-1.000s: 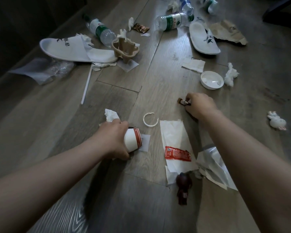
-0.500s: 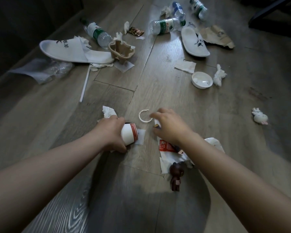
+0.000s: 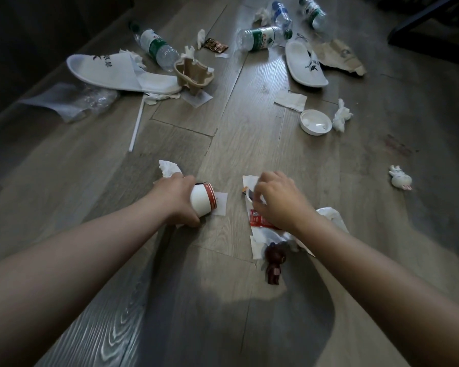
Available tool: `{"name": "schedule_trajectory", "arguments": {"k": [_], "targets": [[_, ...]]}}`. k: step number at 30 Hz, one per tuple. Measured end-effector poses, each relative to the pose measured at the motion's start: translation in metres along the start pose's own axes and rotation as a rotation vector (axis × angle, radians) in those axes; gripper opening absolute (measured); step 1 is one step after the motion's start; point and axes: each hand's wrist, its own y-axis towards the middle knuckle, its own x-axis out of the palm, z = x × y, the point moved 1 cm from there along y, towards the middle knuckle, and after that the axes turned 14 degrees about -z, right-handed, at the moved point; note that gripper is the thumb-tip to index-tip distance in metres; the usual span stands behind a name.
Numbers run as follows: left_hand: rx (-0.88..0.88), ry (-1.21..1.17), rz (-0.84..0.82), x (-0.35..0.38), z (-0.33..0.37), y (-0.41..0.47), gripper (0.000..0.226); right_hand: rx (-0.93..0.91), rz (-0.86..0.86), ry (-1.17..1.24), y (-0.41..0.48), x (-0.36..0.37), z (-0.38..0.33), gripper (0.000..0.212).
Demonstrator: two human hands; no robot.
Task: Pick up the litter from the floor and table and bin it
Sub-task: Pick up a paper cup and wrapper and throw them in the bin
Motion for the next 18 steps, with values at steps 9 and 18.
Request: {"name": "schedule_trajectory", "arguments": {"k": [9, 18], "targets": [[-0.021, -0.012, 0.003, 0.006, -0.002, -0.004, 0.075, 0.388, -0.044, 0.443, -0.087, 0.025, 0.037, 0.109], [-0.035, -0.026, -0.004, 0.007, -0.002, -0.008, 0.074, 0.362, -0.201, 0.312, -0.067, 0.059, 0.019, 0.143]]}}
